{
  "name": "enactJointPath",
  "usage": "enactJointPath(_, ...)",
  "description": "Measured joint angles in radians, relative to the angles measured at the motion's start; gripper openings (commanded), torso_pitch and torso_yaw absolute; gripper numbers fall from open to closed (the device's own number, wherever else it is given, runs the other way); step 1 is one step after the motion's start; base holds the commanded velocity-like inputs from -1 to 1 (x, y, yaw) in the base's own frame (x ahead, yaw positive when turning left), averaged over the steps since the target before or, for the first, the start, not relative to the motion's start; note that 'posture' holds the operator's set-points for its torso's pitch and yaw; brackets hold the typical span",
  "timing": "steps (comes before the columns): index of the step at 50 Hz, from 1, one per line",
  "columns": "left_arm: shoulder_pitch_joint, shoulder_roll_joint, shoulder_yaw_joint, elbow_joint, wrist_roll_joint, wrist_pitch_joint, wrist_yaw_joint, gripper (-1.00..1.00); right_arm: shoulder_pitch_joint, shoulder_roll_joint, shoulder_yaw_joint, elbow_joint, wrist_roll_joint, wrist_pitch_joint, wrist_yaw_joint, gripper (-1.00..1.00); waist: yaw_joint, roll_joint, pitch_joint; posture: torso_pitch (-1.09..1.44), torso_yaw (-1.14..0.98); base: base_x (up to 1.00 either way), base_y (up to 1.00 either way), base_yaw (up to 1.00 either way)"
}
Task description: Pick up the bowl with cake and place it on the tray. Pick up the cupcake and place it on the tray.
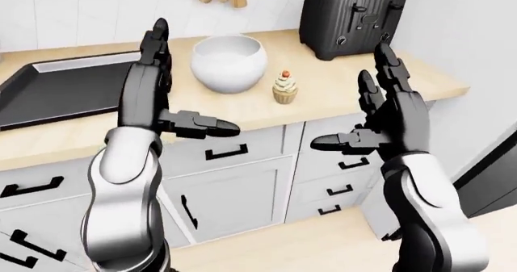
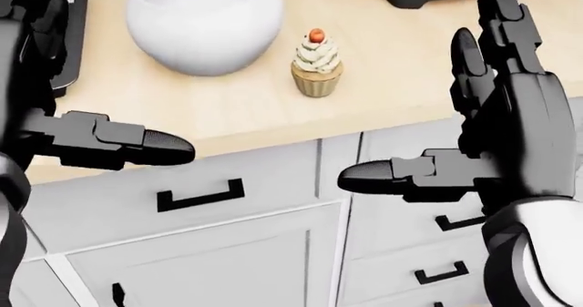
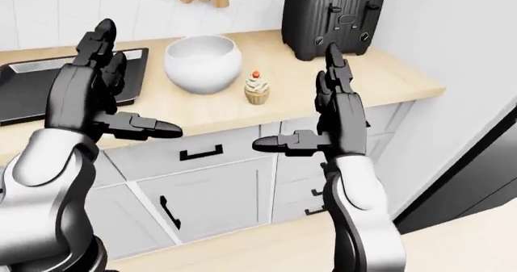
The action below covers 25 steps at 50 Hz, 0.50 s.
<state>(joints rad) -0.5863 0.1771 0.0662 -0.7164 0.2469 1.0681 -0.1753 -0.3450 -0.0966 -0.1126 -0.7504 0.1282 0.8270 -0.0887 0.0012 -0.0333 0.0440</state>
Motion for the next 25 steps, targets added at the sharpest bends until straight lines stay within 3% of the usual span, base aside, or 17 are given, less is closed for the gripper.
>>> enactJointPath(4, -0.003, -0.001, 0.006, -0.005, 0.008, -0.008, 0.006, 1.0, 0.004, 0.0, 0.007, -0.007, 0.005, -0.023, 0.007, 1.0, -0.011, 0.043, 0.002, 0.0, 0.0, 0.36, 0.0, 0.0)
enactJointPath(6, -0.007, 0.0, 0.006, -0.008, 0.009, -0.012, 0.006, 1.0, -0.002, 0.0, 0.007, -0.005, 0.006, -0.026, 0.009, 1.0, -0.015, 0.079, -0.006, 0.0, 0.0, 0.36, 0.0, 0.0)
enactJointPath(8, 0.003, 0.005, 0.013, -0.007, 0.011, -0.009, 0.006, 1.0, 0.004, 0.01, 0.02, 0.002, 0.008, -0.025, 0.011, 1.0, 0.002, 0.073, 0.013, 0.0, 0.0, 0.36, 0.0, 0.0)
enactJointPath(9, 0.012, 0.005, 0.019, -0.005, 0.014, -0.003, 0.007, 1.0, 0.008, 0.011, 0.029, 0.008, 0.012, -0.019, 0.013, 1.0, 0.007, 0.081, 0.02, 0.0, 0.0, 0.37, 0.0, 0.0)
enactJointPath(11, 0.014, 0.006, 0.028, 0.0, 0.019, 0.011, 0.009, 1.0, 0.01, 0.01, 0.035, 0.009, 0.018, -0.008, 0.019, 1.0, 0.014, 0.088, 0.014, 0.0, 0.0, 0.36, 0.0, 0.0)
enactJointPath(14, 0.0, 0.009, 0.023, -0.015, 0.02, 0.011, 0.009, 1.0, 0.0, 0.007, 0.024, -0.007, 0.017, -0.003, 0.017, 1.0, 0.016, 0.067, 0.0, 0.0, 0.0, 0.36, 0.0, 0.0)
enactJointPath(18, -0.028, 0.021, 0.023, -0.049, 0.021, 0.029, 0.001, 1.0, -0.015, 0.006, 0.021, -0.034, 0.017, -0.006, 0.013, 1.0, 0.029, 0.022, 0.0, 0.0, 0.0, 0.36, 0.0, 0.0)
enactJointPath(20, -0.037, 0.023, 0.024, -0.055, 0.024, 0.034, 0.001, 1.0, -0.02, 0.006, 0.024, -0.038, 0.019, -0.004, 0.013, 1.0, 0.03, -0.011, -0.01, 0.0, 0.0, 0.26, 0.0, 0.0)
enactJointPath(21, -0.036, 0.018, 0.021, -0.058, 0.025, 0.034, 0.001, 1.0, -0.02, 0.002, 0.021, -0.039, 0.02, -0.005, 0.013, 1.0, 0.022, -0.015, -0.013, 0.0, 0.0, 0.17, 0.0, 0.0)
enactJointPath(22, -0.026, 0.012, 0.013, -0.057, 0.023, 0.034, 0.0, 1.0, -0.013, 0.001, 0.017, -0.033, 0.019, -0.005, 0.013, 1.0, 0.013, -0.008, -0.004, 0.0, 0.0, 0.15, 0.0, 0.0)
enactJointPath(25, -0.023, 0.013, -0.005, -0.049, 0.012, 0.056, -0.013, 1.0, 0.001, 0.002, 0.004, -0.013, 0.012, 0.006, 0.005, 1.0, 0.007, -0.023, 0.016, 0.0, 0.0, 0.0, 0.0, 0.0)
